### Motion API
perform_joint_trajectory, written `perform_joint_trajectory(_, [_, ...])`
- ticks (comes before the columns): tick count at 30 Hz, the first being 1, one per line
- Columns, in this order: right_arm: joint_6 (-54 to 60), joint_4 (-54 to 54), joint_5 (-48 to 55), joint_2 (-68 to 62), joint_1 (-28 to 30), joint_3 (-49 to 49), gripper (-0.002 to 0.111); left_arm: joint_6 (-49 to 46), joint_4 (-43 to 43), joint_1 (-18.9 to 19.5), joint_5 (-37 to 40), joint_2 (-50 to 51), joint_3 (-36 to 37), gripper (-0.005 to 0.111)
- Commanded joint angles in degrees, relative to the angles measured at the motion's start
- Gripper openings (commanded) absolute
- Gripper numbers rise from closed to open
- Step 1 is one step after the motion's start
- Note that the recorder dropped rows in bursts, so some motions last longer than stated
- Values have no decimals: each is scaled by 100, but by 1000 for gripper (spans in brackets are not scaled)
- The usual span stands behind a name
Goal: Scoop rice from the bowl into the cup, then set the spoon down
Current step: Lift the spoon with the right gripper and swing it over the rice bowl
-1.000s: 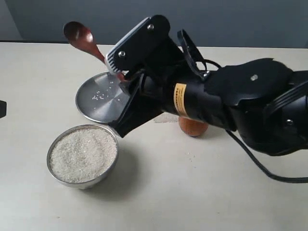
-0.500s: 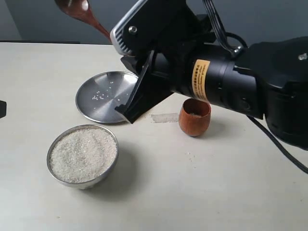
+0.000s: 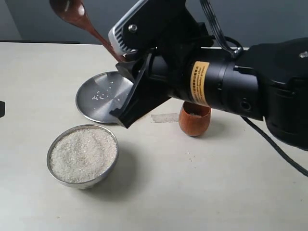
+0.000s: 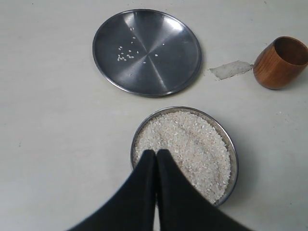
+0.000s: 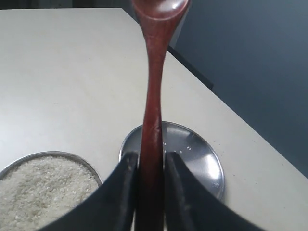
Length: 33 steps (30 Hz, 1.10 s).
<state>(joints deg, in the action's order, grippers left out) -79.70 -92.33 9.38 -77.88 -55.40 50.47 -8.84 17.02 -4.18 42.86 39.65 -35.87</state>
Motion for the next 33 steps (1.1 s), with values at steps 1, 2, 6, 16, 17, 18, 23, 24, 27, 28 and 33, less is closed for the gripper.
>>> perform_joint_trajectory(1, [26,-8,-51,47,-1,17,-1,4,-20,-23,-41,9,-30,0])
perform_joint_trajectory(2, [26,-8,-51,47,-1,17,-1,4,-20,-23,-41,9,-30,0])
perform_joint_trajectory(6, [26,-8,74,33,-1,17,-1,4,-20,-23,-41,9,-30,0])
perform_joint_trajectory(16, [3293,2713,889,33,-1,5,-1,4,-20,-23,-41,9,-30,0])
perform_joint_trajectory(17, [4346,3432,1078,33,-1,5,-1,4,-20,-23,-41,9,-30,0])
perform_joint_trajectory(18, [4972,3853,1185,33,-1,5,-1,4,-20,-23,-41,9,-30,0])
perform_joint_trajectory(23, [6097,4643,1632,33,-1,32,-1,4,-20,-23,-41,9,-30,0])
perform_joint_trajectory(24, [6158,4643,1688,33,-1,40,-1,4,-20,-23,-41,9,-30,0])
perform_joint_trajectory(27, [7847,5644,2082,-4,-104,77,-1,4,-20,-23,-41,9,-30,0])
perform_joint_trajectory(28, [8468,6008,2191,-35,-131,77,-1,4,-20,-23,-41,9,-30,0])
perform_joint_trajectory(33, [8957,6242,2312,-216,-266,129,-1,4,-20,-23,-41,9,-30,0])
